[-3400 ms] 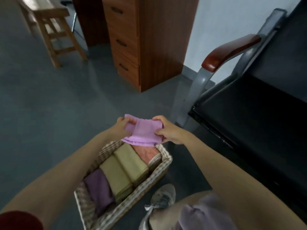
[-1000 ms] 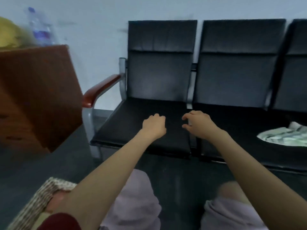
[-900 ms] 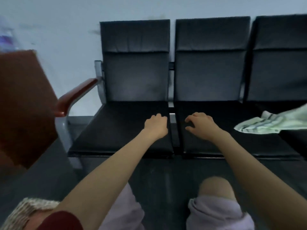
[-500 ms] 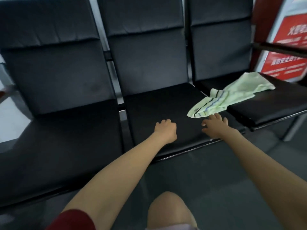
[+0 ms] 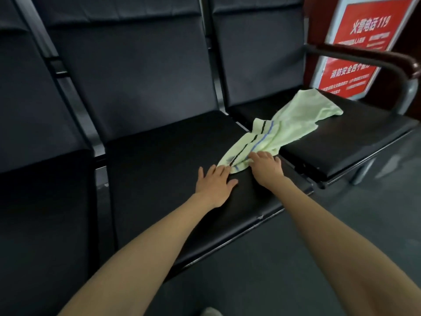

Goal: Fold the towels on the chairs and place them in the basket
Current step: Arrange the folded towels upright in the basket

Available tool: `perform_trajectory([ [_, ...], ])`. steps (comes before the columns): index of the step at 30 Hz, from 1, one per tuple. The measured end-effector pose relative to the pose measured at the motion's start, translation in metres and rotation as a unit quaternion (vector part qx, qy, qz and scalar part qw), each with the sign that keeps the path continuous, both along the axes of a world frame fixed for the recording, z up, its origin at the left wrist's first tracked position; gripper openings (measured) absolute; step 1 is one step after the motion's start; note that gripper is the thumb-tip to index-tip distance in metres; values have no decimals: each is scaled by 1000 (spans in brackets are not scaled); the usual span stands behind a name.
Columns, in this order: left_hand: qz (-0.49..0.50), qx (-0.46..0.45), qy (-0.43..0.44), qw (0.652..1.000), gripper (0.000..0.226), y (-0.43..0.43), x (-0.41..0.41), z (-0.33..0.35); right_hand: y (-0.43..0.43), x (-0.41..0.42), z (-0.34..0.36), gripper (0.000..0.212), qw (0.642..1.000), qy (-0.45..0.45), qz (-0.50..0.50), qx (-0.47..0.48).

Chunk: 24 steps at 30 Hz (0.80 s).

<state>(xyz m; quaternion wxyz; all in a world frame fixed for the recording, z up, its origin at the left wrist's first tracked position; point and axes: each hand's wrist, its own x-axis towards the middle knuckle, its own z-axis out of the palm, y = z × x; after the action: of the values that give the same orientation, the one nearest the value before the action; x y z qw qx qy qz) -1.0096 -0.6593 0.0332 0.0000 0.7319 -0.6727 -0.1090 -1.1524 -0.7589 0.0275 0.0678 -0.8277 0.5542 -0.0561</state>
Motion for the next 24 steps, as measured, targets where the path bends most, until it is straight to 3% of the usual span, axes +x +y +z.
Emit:
perform_trajectory([
  [3, 13, -67, -78, 995, 53, 11, 9, 4, 10, 11, 4, 25, 998, 15, 10, -63],
  [5, 42, -94, -118, 988, 53, 22, 21, 11, 26, 22, 14, 24, 995, 10, 75, -62],
  [7, 74, -75, -161, 981, 59, 37, 39, 18, 48, 32, 30, 24, 977, -68, 192, 61],
  [9, 131, -63, -120, 982, 59, 49, 60, 20, 66, 36, 49, 21, 932, -166, 239, 216],
  [10, 152, -88, -60, 983, 50, 54, 68, 21, 65, 36, 54, 22, 926, -197, 227, 227],
  [12, 147, -160, 64, 974, 28, 57, 73, 21, 45, 36, 54, 28, 952, -209, 167, 147],
  [14, 72, -157, 111, 979, 37, 53, 63, 22, 24, 32, 45, 36, 984, -141, 82, 69],
  [16, 34, -112, 101, 988, 50, 41, 55, 21, 8, 27, 34, 44, 995, -65, 14, 72],
  [18, 61, -76, 93, 991, 50, 30, 52, 23, 1, 22, 26, 43, 996, -43, -8, 82],
  [22, 138, -67, 34, 988, 49, 23, 54, 26, -1, 21, 25, 31, 992, -108, -27, 57],
  [24, 143, -69, 4, 987, 33, 30, 53, 24, 8, 27, 30, 23, 988, -156, -14, 10],
])
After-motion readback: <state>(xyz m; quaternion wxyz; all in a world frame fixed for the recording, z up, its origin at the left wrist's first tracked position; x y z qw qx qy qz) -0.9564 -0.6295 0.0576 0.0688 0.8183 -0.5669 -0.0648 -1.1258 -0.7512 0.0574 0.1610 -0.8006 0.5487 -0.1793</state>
